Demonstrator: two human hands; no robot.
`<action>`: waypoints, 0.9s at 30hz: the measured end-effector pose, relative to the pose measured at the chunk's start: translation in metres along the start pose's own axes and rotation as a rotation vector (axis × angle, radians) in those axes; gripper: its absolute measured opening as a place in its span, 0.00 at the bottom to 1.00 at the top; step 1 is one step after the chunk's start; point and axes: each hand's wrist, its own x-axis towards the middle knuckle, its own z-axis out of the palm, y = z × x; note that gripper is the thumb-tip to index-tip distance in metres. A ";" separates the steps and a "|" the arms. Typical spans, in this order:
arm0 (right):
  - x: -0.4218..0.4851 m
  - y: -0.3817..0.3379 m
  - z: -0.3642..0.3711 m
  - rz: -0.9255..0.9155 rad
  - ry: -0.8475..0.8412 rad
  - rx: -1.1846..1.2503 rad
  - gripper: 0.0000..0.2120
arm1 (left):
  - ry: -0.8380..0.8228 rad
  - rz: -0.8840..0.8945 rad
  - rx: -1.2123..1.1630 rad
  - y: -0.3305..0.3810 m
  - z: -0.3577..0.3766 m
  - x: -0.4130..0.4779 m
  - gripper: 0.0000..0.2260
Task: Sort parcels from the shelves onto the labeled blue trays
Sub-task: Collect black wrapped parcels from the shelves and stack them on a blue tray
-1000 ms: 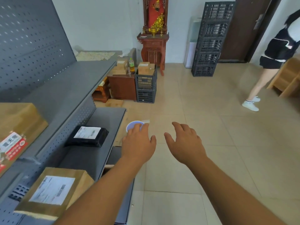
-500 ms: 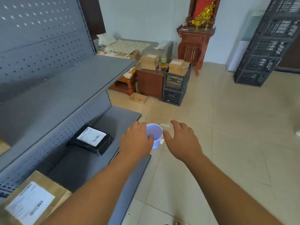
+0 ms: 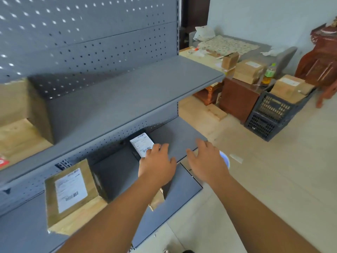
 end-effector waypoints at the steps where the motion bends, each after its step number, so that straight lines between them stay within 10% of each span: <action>1: 0.009 -0.005 0.006 -0.024 -0.018 0.000 0.28 | 0.002 -0.019 -0.008 -0.006 0.000 0.006 0.24; 27: 0.178 -0.030 0.093 -0.500 -0.446 -0.034 0.26 | 0.054 -0.729 -0.370 -0.034 0.051 0.084 0.23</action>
